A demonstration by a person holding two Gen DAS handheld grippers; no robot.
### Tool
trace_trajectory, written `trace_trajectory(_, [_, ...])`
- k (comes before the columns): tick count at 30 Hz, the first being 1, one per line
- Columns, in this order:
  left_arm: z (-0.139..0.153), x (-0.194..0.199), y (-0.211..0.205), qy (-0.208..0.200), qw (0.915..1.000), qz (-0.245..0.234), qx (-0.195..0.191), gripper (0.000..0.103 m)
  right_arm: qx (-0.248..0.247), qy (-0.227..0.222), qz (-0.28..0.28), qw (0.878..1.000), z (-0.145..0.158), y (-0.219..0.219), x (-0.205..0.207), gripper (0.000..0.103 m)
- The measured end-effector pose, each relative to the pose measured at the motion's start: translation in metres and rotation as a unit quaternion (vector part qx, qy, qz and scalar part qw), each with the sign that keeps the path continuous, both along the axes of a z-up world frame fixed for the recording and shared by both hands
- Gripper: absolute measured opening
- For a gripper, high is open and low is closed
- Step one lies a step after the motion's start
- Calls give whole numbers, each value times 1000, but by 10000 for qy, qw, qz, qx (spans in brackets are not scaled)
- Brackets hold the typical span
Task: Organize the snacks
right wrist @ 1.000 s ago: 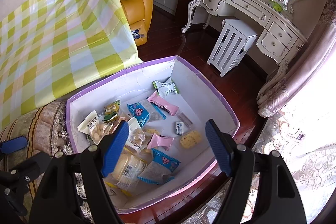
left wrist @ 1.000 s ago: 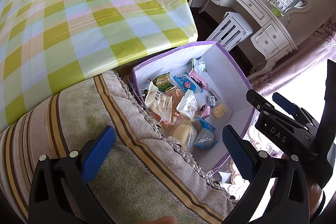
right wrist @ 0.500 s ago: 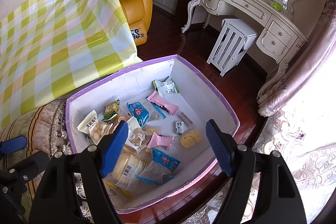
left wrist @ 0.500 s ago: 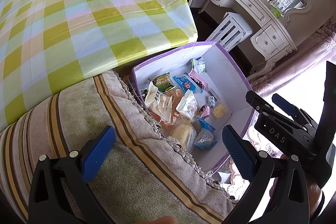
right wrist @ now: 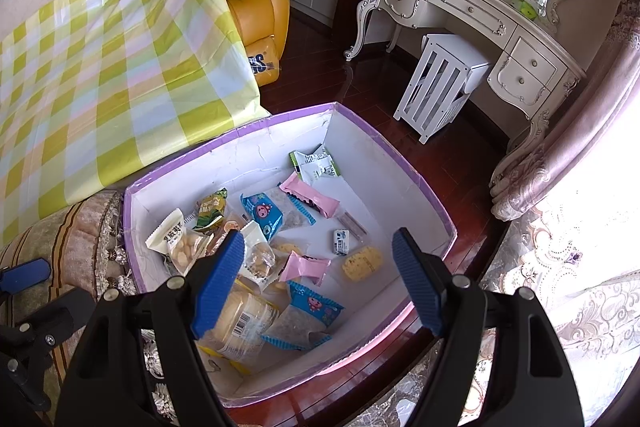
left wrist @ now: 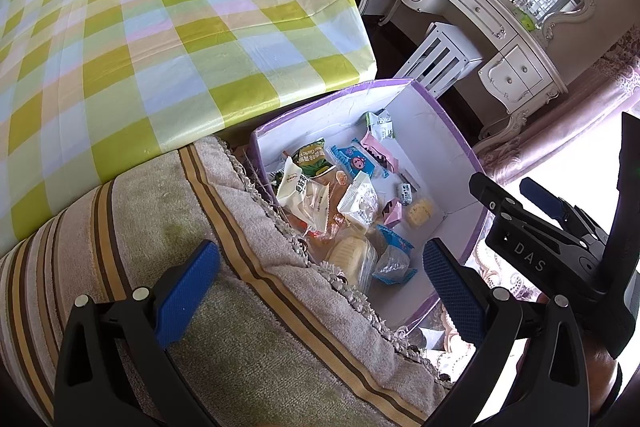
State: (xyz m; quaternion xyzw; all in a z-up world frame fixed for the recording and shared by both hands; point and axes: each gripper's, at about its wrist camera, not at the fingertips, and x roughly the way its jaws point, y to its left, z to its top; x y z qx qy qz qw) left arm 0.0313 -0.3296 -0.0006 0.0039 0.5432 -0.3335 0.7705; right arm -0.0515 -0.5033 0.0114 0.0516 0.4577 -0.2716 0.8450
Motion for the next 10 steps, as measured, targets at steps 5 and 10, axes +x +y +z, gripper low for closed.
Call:
trace_trajectory(5, [8,2,8,60,9998,3,-211,99,113,-88,67,9999,2,5,-1,76])
trace_trajectory(10, [35,8,78,-650,9945,822,84,99,334,-379,927,9944,23,63,16,77])
